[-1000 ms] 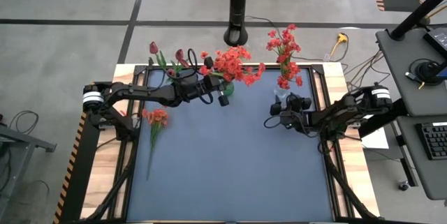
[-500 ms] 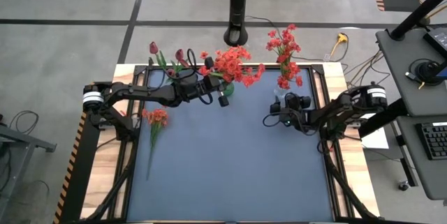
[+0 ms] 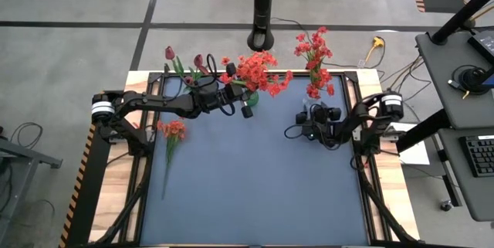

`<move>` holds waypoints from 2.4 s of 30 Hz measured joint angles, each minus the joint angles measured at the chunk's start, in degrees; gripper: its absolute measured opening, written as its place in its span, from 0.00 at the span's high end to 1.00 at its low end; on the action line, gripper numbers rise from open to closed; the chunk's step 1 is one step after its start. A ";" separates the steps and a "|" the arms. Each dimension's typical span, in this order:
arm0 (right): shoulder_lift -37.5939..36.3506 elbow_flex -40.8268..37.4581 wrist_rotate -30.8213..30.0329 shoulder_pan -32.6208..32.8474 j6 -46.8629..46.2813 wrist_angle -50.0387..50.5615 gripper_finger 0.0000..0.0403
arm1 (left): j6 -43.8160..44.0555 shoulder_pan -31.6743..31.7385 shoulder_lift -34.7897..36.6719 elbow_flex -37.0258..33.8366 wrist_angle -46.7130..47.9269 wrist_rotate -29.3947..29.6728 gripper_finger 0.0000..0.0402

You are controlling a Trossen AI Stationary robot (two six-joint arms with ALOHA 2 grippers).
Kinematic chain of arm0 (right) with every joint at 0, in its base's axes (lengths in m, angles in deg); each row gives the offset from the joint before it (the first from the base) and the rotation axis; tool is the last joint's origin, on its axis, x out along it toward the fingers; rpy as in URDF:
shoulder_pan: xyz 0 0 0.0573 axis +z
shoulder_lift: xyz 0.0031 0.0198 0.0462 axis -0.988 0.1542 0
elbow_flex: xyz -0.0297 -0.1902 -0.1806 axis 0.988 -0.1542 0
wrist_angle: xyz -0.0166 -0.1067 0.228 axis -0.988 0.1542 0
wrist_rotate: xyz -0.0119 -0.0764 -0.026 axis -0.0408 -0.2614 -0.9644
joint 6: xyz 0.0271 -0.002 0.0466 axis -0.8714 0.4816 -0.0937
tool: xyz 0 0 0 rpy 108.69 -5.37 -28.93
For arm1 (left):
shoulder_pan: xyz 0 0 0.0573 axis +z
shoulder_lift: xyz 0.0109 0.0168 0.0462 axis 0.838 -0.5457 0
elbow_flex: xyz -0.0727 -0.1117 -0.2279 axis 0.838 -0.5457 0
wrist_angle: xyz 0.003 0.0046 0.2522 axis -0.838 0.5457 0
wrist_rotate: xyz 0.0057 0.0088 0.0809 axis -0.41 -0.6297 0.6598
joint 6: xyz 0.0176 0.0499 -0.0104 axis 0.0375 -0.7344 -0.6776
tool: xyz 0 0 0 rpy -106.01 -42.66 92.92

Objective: Sort flowers into vase by color
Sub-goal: Put the red flowers into the right transparent vase

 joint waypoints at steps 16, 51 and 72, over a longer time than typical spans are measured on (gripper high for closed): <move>0.70 1.82 1.66 -4.77 1.63 -2.65 0.11 | -0.02 0.00 -0.02 0.00 0.02 -0.04 0.98; 0.37 0.50 8.80 -7.72 4.98 -2.86 0.29 | 2.01 -0.45 -1.09 -0.02 0.31 -32.15 0.98; -1.57 -1.46 9.91 -7.12 7.46 -5.63 0.29 | 2.72 3.52 -25.40 21.46 -16.89 -33.36 0.99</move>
